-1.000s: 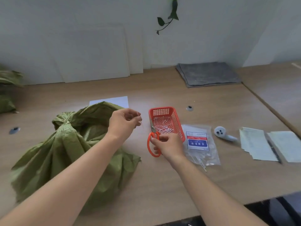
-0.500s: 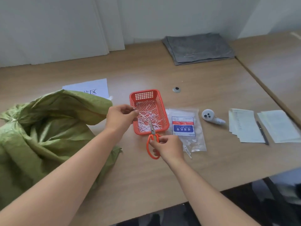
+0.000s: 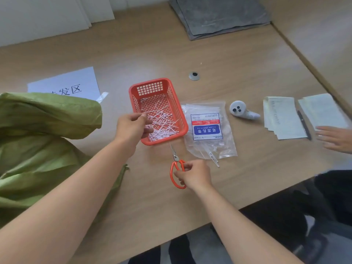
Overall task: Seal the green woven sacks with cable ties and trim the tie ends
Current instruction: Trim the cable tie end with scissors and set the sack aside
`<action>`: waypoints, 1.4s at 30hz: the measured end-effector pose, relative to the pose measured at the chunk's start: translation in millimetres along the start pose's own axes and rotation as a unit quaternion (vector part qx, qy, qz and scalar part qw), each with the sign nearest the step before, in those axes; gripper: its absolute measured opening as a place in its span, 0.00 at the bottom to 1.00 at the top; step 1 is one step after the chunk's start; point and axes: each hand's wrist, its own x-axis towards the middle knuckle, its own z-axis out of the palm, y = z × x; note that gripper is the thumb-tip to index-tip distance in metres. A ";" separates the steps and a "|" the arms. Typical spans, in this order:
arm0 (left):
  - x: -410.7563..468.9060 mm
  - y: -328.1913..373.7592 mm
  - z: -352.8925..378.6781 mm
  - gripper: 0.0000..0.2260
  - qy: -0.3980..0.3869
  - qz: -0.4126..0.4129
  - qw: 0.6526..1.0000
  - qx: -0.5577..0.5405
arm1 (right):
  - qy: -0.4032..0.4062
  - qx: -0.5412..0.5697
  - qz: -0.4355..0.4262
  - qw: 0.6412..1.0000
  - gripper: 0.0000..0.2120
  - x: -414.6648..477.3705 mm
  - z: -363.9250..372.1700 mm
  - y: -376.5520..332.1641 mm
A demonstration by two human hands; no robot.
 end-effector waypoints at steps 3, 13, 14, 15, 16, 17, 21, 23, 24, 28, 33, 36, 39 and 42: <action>-0.5 -6.3 -3.9 0.08 0.000 -0.016 1.000 0.001 | -0.011 -0.022 0.023 0.999 0.02 2.8 7.8 5.2; -3.1 -27.6 -17.7 0.12 -0.008 -0.059 0.998 0.031 | -0.003 -0.054 0.054 0.997 0.11 15.3 32.0 18.9; -4.2 -31.2 -18.5 0.12 -0.011 -0.064 0.997 0.033 | 0.000 -0.055 0.056 0.997 0.12 15.6 33.7 20.3; -5.7 -34.6 -19.0 0.12 -0.014 -0.070 0.997 0.036 | 0.002 -0.058 0.058 0.997 0.12 16.0 35.1 21.6; -7.3 -38.1 -19.3 0.12 -0.017 -0.077 0.996 0.039 | 0.004 -0.061 0.057 0.996 0.13 16.2 36.0 22.9; -9.5 -41.0 -19.5 0.12 -0.020 -0.085 0.995 0.042 | 0.004 -0.064 0.056 0.996 0.13 16.0 36.4 23.5; -17.5 -48.9 -20.6 0.11 -0.032 -0.104 0.993 0.048 | 0.001 -0.077 0.048 0.996 0.12 12.2 34.7 18.9; -22.1 -50.2 -22.8 0.10 -0.034 -0.102 0.993 0.049 | 0.002 -0.085 0.041 0.996 0.11 11.0 35.6 13.9; -24.3 -50.6 -24.4 0.10 -0.034 -0.102 0.993 0.048 | 0.000 -0.086 0.036 0.996 0.12 11.0 36.6 11.6; -37.1 -48.9 -31.3 0.10 -0.031 -0.107 0.993 0.037 | -0.015 -0.096 0.034 0.995 0.13 4.8 36.3 1.9; -60.5 -40.7 -50.5 0.10 -0.013 -0.093 0.995 0.013 | -0.025 -0.108 0.003 0.994 0.11 -19.2 31.4 -17.5; -73.6 -30.9 -70.9 0.12 0.011 -0.084 0.996 0.000 | -0.046 -0.096 -0.036 0.994 0.13 -41.7 29.0 -41.7; -89.6 -17.9 -97.1 0.12 0.038 -0.082 0.996 -0.030 | -0.061 -0.070 -0.093 0.991 0.24 -64.2 33.8 -67.9; -110.5 -6.8 -123.8 0.14 0.053 -0.069 0.994 -0.059 | -0.059 -0.050 -0.145 0.986 0.23 -84.2 46.3 -93.3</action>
